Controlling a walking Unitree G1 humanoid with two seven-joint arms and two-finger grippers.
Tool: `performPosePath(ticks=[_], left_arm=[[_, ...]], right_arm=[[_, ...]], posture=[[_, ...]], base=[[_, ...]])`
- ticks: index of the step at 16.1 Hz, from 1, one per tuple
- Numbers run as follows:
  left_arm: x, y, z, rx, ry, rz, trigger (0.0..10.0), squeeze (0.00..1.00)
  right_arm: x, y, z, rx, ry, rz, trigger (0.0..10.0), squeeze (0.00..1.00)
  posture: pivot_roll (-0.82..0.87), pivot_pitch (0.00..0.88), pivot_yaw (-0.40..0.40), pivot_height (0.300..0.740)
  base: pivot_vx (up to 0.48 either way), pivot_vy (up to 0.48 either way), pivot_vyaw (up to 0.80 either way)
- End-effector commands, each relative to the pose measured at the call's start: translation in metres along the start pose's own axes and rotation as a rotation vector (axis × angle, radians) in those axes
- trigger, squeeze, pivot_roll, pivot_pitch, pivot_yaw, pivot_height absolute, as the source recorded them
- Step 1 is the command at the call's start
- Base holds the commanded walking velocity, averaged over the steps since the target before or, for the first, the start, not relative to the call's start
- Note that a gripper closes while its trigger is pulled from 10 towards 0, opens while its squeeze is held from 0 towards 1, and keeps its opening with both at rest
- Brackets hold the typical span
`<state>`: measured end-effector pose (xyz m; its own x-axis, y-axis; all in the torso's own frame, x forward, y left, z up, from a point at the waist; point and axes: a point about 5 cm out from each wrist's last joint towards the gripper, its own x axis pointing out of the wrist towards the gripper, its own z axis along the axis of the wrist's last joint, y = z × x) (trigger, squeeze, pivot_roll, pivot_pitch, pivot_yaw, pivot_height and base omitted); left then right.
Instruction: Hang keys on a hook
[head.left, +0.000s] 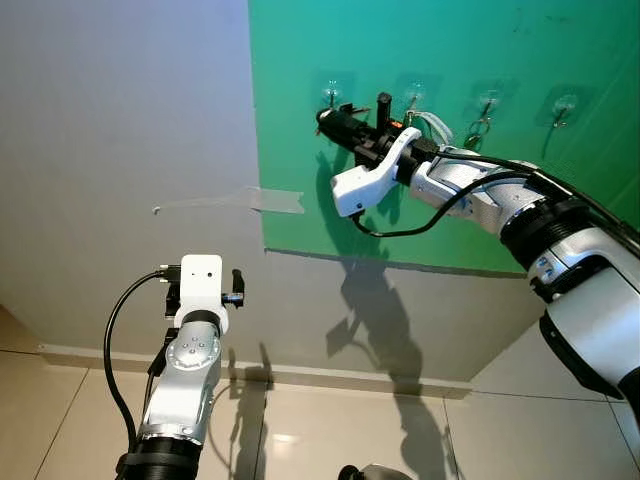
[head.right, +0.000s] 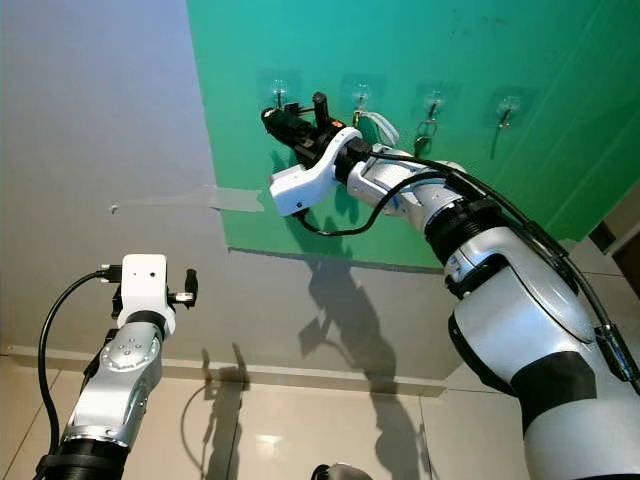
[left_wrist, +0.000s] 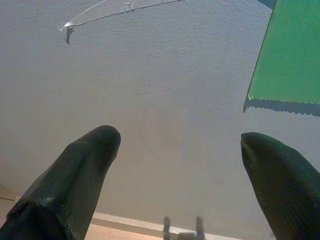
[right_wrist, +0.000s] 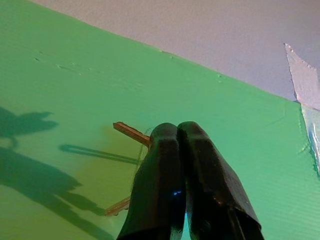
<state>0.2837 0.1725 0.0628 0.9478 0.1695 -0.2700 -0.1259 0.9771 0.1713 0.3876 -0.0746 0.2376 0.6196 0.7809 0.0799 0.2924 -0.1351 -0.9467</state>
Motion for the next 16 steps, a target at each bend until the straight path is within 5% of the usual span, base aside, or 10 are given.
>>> performPosePath(ticks=[1, 7, 12, 16], left_arm=[[0.001, -0.002, 0.003, 0.007, -0.007, 0.005, 10.0, 0.00], [0.000, -0.001, 0.003, 0.007, -0.006, 0.006, 10.0, 0.00], [-0.002, 0.000, 0.002, 0.005, -0.001, 0.013, 10.0, 0.00], [-0.003, 0.002, 0.002, 0.003, 0.002, 0.019, 10.0, 0.00]], right_arm=[[0.001, -0.014, -0.008, -0.031, 0.016, -0.031, 10.0, 0.00], [0.005, -0.016, -0.019, -0.083, 0.094, -0.013, 10.0, 0.00], [0.002, 0.028, 0.000, -0.035, 0.102, 0.115, 10.0, 0.00], [-0.002, 0.045, 0.010, -0.004, 0.083, 0.150, 10.0, 0.00]], posture=[[0.00, 0.000, -0.068, 0.740], [0.00, 0.000, -0.069, 0.740], [0.01, 0.000, -0.079, 0.740], [0.02, 0.000, -0.080, 0.740]], base=[[0.000, 0.000, 0.00], [0.000, 0.000, 0.00], [0.000, 0.000, 0.00], [0.000, 0.000, 0.00]])
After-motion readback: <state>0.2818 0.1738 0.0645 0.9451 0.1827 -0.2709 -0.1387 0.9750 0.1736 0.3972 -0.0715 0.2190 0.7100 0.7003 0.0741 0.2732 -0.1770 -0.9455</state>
